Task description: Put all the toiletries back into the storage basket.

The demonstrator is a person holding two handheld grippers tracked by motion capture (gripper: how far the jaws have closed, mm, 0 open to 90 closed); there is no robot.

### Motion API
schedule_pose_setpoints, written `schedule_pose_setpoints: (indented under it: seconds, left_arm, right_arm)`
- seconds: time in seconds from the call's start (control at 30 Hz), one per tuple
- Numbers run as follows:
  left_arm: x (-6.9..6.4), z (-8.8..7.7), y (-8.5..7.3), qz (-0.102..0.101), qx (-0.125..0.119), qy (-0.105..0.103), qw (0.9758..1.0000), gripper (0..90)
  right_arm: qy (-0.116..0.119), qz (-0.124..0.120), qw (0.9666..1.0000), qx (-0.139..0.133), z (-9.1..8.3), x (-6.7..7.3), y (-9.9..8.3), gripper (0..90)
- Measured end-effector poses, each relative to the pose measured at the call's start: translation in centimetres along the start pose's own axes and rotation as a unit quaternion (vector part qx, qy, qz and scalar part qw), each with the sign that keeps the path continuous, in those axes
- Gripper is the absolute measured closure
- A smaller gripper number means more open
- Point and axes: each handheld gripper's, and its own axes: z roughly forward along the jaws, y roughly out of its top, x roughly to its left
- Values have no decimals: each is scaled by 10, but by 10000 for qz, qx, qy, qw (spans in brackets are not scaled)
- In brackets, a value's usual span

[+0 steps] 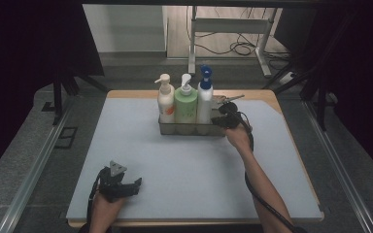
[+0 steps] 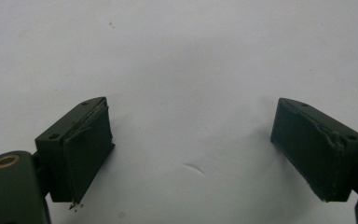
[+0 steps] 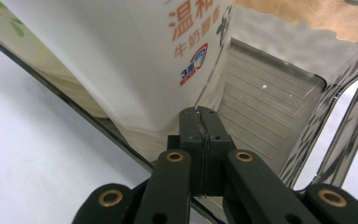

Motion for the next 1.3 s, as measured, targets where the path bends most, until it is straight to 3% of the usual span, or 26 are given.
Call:
schedule_pose_setpoints:
  seconds: [0.37, 0.87, 1.3]
  left_arm:
    - [0, 0, 0, 0, -1, -1, 10000, 121]
    - [0, 0, 0, 5, 1, 0, 10000, 121]
    - [0, 0, 0, 6, 0, 2, 10000, 121]
  right_arm:
    - [68, 5, 10000, -21, -2, 2, 1, 891]
    - [-40, -37, 9999, -87, -10, -2, 0, 778]
    - [-109, -81, 9995, -292, -28, -3, -4, 548]
